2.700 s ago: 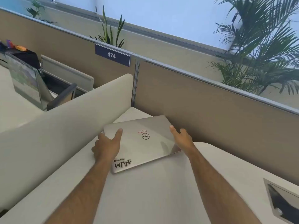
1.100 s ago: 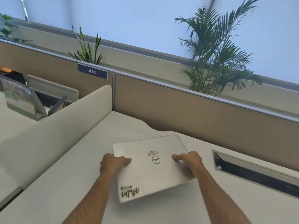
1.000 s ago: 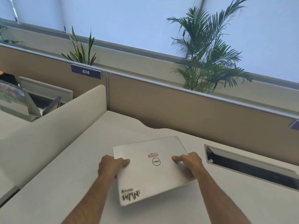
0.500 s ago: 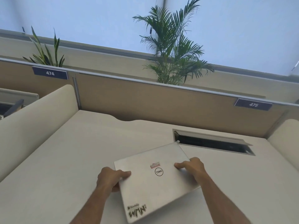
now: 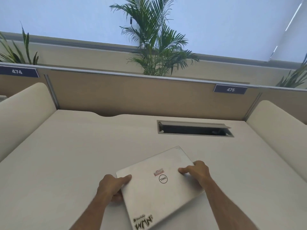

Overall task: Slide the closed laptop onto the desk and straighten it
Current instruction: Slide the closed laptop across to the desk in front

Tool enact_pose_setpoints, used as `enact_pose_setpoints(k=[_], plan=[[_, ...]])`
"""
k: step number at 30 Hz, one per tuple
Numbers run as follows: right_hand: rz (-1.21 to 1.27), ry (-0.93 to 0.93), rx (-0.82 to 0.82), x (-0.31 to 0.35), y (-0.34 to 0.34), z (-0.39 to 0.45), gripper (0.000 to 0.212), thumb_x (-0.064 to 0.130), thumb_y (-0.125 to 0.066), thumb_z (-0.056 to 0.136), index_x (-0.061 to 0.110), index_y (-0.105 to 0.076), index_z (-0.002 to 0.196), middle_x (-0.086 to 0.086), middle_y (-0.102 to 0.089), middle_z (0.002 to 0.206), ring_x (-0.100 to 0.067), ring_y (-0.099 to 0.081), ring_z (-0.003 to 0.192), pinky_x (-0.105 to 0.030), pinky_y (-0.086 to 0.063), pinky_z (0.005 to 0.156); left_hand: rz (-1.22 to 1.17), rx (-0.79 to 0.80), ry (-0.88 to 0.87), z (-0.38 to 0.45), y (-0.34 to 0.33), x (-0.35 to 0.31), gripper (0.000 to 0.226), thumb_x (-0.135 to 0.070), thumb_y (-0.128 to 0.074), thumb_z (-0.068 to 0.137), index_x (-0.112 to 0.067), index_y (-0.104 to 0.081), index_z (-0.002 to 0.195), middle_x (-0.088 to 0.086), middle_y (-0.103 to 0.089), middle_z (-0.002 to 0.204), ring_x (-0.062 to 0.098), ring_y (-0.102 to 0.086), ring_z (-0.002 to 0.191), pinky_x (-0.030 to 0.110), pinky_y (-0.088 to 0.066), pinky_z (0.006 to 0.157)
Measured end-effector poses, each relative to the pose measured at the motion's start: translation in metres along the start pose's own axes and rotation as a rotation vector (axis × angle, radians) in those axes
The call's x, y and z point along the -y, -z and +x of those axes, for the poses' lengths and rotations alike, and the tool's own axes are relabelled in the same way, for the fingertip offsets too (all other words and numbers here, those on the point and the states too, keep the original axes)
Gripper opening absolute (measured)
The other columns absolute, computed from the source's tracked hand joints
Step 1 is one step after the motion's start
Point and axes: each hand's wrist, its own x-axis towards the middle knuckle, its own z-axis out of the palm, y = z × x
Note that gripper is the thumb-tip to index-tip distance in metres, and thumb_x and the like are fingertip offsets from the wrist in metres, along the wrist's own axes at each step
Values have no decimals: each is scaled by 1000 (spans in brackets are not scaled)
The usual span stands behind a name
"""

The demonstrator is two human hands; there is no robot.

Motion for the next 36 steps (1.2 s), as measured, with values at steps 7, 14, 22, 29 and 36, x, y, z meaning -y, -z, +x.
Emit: enact_pose_setpoints(k=[7, 14, 22, 29, 36], plan=[[10, 13, -66, -30, 4, -4, 50, 38, -92, 56, 16, -49, 65, -15, -68, 99, -26, -60, 81, -33, -39, 61, 97, 5, -18, -12, -20, 6, 53, -43, -85, 74, 6, -67, 83, 22, -74, 75, 32, -72, 48, 42, -64, 51], [-3, 24, -112, -40, 0, -5, 50, 41, -89, 53, 17, -47, 62, -20, -68, 106, -25, -56, 78, -32, -37, 60, 224, 28, -77, -15, -22, 4, 52, -45, -77, 81, 5, -65, 87, 22, -74, 74, 36, -75, 55, 49, -65, 58], [-68, 1, -129, -41, -6, -6, 50, 52, -83, 51, 17, -57, 74, -11, -67, 103, -31, -64, 99, -35, -50, 77, 418, 58, -108, -9, -20, 3, 53, -54, -64, 88, -2, -63, 77, 9, -71, 48, 29, -75, 53, 33, -65, 59], [-136, 1, -140, -44, -8, -2, 64, 61, -80, 48, 19, -69, 96, -5, -63, 108, -27, -61, 104, -34, -52, 83, 456, 41, -143, -6, -20, 6, 55, -56, -61, 88, -3, -62, 75, 5, -67, 41, 26, -71, 43, 23, -54, 44], [-104, 40, -127, -48, -4, 9, 72, 65, -79, 63, 22, -63, 119, -2, -60, 121, -26, -57, 118, -38, -48, 98, 612, -32, -237, -4, -16, 11, 65, -76, -49, 81, -13, -61, 68, 3, -68, 45, 20, -65, 38, 28, -58, 57]])
